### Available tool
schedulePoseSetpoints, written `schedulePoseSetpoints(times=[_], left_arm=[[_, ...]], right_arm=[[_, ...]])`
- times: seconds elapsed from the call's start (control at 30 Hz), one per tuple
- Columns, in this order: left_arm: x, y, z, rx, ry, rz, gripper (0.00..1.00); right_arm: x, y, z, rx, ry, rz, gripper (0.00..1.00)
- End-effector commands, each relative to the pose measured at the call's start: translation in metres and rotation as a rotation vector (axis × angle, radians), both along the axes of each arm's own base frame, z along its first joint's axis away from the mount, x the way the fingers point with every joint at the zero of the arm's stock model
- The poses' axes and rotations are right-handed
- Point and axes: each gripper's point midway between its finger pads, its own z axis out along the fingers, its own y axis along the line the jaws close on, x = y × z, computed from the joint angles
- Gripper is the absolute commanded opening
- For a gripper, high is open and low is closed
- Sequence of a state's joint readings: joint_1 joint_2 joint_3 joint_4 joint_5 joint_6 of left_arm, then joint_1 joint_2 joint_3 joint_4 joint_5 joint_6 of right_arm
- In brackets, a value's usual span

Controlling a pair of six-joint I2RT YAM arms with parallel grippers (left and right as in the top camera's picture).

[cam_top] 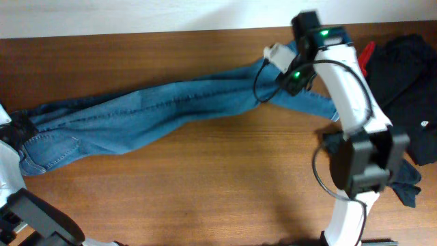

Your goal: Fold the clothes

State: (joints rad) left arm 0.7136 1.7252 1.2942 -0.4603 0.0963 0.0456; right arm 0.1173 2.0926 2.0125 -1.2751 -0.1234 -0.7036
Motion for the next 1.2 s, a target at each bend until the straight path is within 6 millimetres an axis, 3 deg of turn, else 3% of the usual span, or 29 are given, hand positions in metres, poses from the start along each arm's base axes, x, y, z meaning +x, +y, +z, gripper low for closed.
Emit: schedulePoseSetpoints(times=[0.0, 0.1, 0.23, 0.43, 0.5, 0.53, 0.63, 0.73, 0.83, 0.93, 1.0, 1.17], left_arm=[[0.002, 0.005, 0.011, 0.048, 0.001, -0.018, 0.17], [-0.001, 0.008, 0.011, 0.063, 0.015, -0.004, 0.17], [0.000, 0.009, 0.012, 0.067, 0.010, -0.004, 0.17], [0.001, 0.009, 0.013, 0.069, 0.006, -0.004, 0.17], [0.002, 0.008, 0.013, 0.068, 0.007, -0.008, 0.17], [0.002, 0.008, 0.013, 0.068, 0.007, -0.008, 0.17], [0.002, 0.008, 0.013, 0.070, 0.006, -0.008, 0.17], [0.004, 0.010, 0.015, 0.081, -0.003, -0.006, 0.21], [0.006, 0.012, 0.018, 0.091, -0.014, -0.005, 0.33], [0.011, 0.017, 0.026, 0.134, -0.036, -0.023, 0.76], [0.012, 0.024, 0.036, 0.177, -0.033, -0.020, 0.92], [0.022, 0.032, 0.084, 0.223, -0.079, -0.015, 0.98]], right_arm=[[0.009, -0.008, 0.063, -0.038, -0.181, 0.081, 0.04], [0.021, -0.006, 0.053, -0.050, -0.197, 0.133, 0.04], [0.053, -0.003, 0.032, -0.064, -0.255, 0.181, 0.04], [0.110, 0.003, -0.015, -0.065, -0.352, 0.173, 0.07], [0.124, 0.004, -0.026, -0.050, -0.376, 0.135, 0.33], [0.137, 0.004, -0.035, -0.025, -0.397, 0.063, 0.99], [0.158, -0.016, -0.038, -0.012, -0.446, -0.156, 0.99], [0.156, -0.035, -0.020, -0.011, -0.449, -0.335, 0.99], [0.132, -0.039, -0.004, 0.010, -0.368, -0.431, 0.99], [0.099, -0.038, 0.014, 0.036, -0.261, -0.525, 0.99], [0.086, -0.031, 0.020, 0.067, -0.216, -0.510, 0.99], [0.074, -0.028, 0.044, 0.096, -0.220, -0.500, 0.99]])
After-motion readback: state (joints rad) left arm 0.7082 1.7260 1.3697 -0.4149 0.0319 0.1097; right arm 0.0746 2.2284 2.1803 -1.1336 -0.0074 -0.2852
